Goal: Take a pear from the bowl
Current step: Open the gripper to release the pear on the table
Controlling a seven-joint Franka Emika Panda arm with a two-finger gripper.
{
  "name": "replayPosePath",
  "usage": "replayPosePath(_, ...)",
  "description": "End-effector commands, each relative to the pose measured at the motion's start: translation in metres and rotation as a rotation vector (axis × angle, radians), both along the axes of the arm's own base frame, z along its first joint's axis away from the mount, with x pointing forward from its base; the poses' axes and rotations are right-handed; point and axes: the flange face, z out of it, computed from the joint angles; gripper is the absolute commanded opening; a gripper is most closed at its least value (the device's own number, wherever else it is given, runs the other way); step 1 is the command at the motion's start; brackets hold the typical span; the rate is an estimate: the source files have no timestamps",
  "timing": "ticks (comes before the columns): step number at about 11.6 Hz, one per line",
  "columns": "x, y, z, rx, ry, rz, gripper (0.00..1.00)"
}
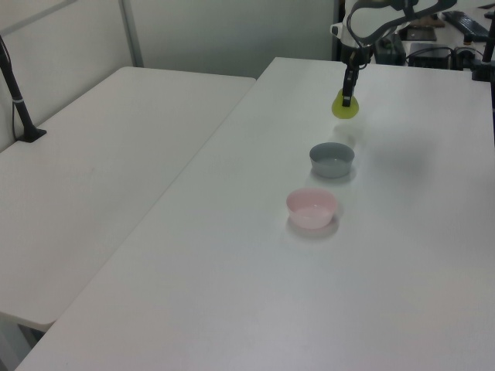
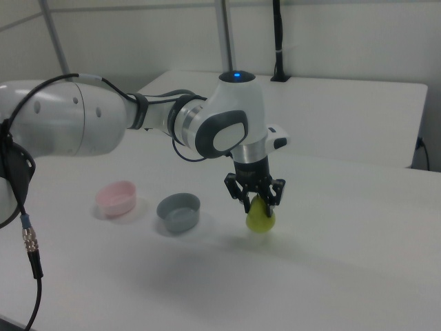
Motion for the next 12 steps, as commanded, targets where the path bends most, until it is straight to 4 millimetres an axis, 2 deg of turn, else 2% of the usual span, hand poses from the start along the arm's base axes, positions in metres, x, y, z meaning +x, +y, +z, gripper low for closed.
replayPosePath(1, 0.002, 0.002, -0.018, -0.015, -0.011, 0.020, 0.00)
replayPosePath(3, 0.003, 0.003, -0.026, -0.030, -0.005, 0.027, 0.04)
replayPosePath(4, 0.002, 0.003, -0.028, -0.032, 0.001, 0.029, 0.31)
replayPosePath(5, 0.001, 0.003, -0.030, -0.037, 0.007, 0.034, 0.79)
replayPosePath(6, -0.001, 0.003, -0.029, -0.048, 0.013, 0.037, 1.00)
replayPosePath(7, -0.002, 0.003, -0.024, -0.047, 0.011, 0.035, 1.00)
replayPosePath(9, -0.004, 0.013, 0.000, -0.042, 0.013, 0.023, 1.00)
replayPosePath(12, -0.019, 0.033, 0.057, -0.040, 0.035, -0.027, 1.00)
